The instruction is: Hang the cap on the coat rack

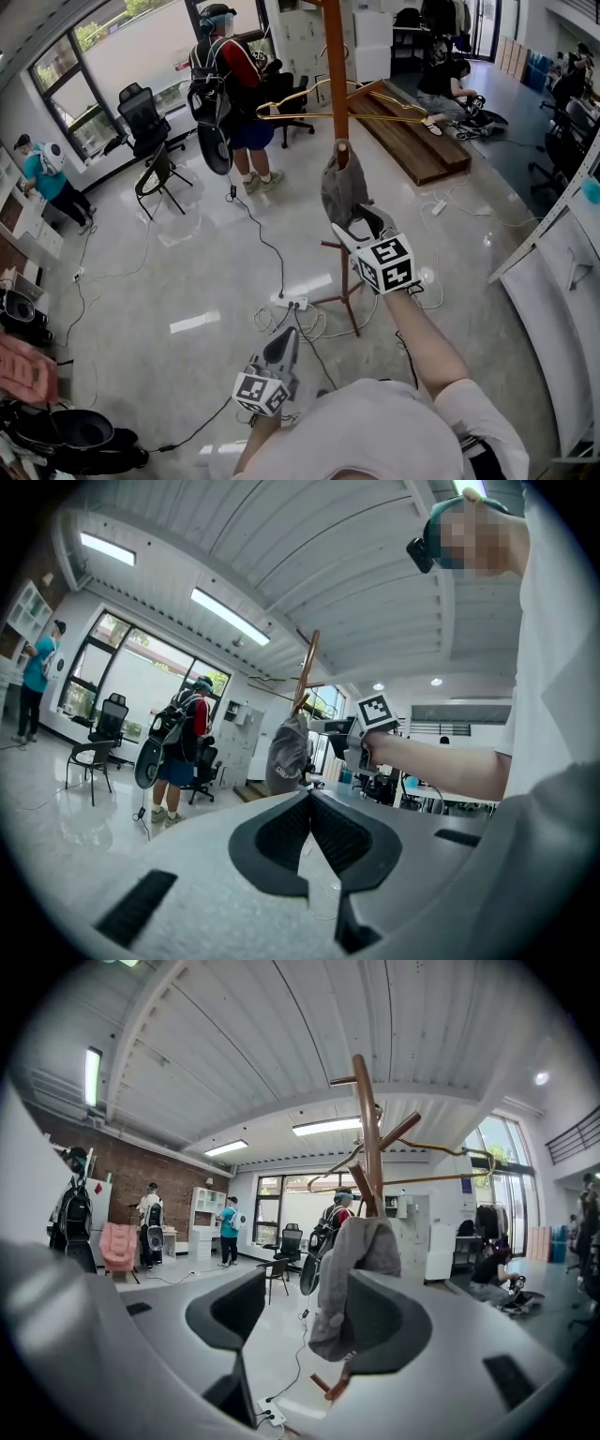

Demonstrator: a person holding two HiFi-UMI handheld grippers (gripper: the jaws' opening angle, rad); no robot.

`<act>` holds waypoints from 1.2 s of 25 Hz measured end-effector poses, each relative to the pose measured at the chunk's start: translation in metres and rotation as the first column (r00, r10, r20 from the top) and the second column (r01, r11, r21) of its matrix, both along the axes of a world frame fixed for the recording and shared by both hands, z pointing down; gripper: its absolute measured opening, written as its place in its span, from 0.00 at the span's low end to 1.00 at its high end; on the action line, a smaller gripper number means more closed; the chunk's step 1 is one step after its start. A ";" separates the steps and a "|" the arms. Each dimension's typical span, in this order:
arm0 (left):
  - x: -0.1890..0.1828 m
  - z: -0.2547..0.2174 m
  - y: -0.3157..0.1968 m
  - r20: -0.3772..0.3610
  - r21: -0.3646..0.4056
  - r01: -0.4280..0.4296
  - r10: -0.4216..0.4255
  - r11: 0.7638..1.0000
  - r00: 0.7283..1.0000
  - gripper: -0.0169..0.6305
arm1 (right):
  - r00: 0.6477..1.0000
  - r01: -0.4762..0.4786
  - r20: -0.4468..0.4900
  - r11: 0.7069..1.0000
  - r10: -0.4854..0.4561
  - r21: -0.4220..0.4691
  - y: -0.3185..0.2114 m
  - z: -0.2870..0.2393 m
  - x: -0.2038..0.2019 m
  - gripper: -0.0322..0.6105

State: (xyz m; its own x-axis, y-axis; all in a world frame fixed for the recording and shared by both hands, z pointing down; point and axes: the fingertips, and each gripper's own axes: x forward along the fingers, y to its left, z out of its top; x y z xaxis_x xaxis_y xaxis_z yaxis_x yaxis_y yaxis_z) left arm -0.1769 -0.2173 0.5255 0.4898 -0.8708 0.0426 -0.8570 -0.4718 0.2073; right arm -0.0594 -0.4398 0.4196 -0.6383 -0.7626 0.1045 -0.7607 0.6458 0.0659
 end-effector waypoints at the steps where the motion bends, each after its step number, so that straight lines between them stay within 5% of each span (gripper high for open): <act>1: 0.001 -0.001 0.000 0.001 0.001 -0.003 0.003 1.000 1.000 0.04 | 1.000 0.007 0.005 1.000 -0.007 -0.004 0.003 -0.001 0.001 0.42; 14: 0.014 -0.009 -0.005 0.013 0.012 -0.030 0.030 0.999 0.999 0.04 | 0.997 0.045 0.060 0.999 -0.047 0.025 0.064 -0.007 0.028 0.42; 17: 0.020 -0.009 -0.005 0.016 0.013 -0.039 0.038 0.999 0.999 0.04 | 0.995 0.037 0.088 0.998 -0.041 0.051 0.078 -0.008 0.038 0.08; 30: 0.036 -0.011 -0.006 0.026 0.020 -0.044 0.043 0.999 0.999 0.04 | 0.991 0.039 0.124 0.999 -0.042 0.031 0.119 0.024 0.062 0.07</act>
State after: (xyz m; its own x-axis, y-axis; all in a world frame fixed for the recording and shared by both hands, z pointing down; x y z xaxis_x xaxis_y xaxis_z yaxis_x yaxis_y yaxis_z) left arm -0.1408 -0.2236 0.5148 0.5260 -0.8496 0.0381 -0.8405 -0.5124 0.1760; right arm 0.0025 -0.3204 0.4438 -0.6754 -0.7375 0.0006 -0.7374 0.6754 -0.0092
